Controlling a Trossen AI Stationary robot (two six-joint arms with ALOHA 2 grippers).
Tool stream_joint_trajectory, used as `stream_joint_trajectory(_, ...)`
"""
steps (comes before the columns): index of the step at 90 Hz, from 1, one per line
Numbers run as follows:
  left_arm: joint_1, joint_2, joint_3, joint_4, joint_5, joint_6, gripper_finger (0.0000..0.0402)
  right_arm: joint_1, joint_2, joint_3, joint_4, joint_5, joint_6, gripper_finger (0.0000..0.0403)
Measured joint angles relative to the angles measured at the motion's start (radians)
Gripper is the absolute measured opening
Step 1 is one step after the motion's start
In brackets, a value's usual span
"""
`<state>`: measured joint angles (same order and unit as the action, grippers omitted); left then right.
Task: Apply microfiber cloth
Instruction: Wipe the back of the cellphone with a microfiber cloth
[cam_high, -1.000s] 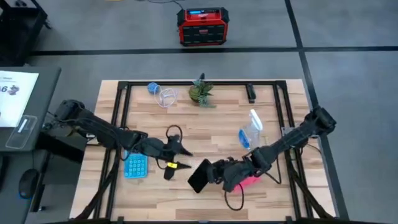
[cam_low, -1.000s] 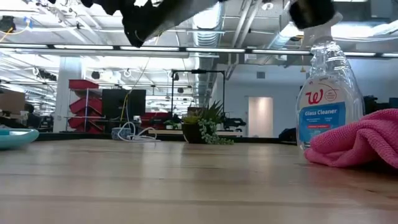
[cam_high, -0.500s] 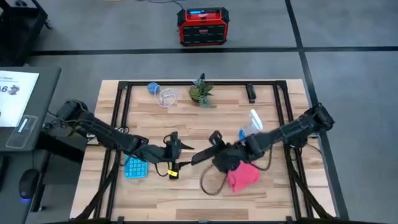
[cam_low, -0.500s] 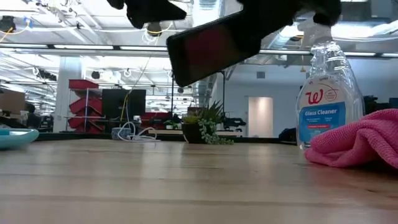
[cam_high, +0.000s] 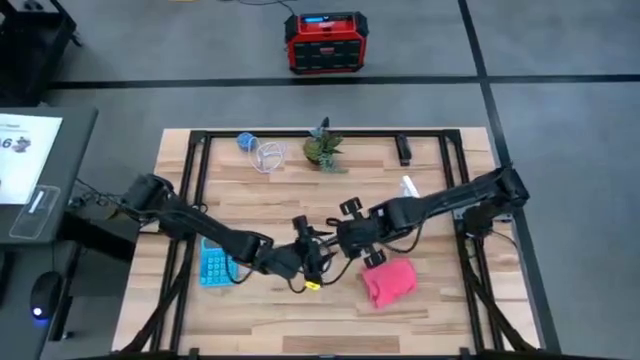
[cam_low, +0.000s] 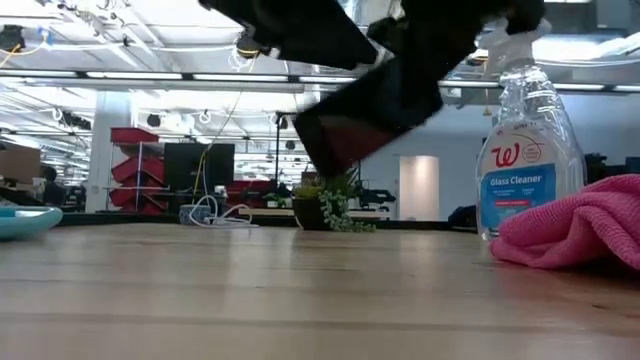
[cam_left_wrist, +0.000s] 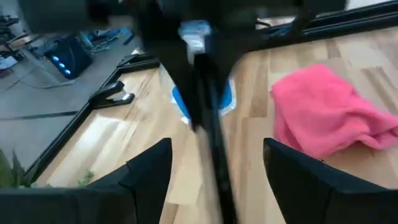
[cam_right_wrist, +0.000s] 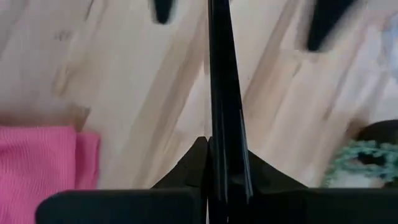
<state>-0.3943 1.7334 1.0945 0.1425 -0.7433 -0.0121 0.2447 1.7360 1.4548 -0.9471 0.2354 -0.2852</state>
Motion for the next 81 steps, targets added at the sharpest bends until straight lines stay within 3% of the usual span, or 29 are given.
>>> stream_joint_trajectory(24,0.046,0.051,0.045,-0.147,0.156,-0.118,0.0177,0.011,0.053,0.001,-0.015,-0.006,0.000,0.0020)
stream_joint_trajectory(57,0.059,0.104,0.047,-0.130,0.150,-0.182,0.0146,0.019,0.050,0.030,-0.005,-0.033,0.026,0.0020)
stream_joint_trajectory(68,0.057,0.104,0.047,-0.132,0.151,-0.192,0.0103,0.022,0.050,0.030,-0.002,-0.032,0.027,0.0026)
stream_joint_trajectory(81,0.056,0.103,0.047,-0.172,0.144,-0.228,0.0021,0.023,0.050,0.030,0.016,-0.035,0.027,0.0058)
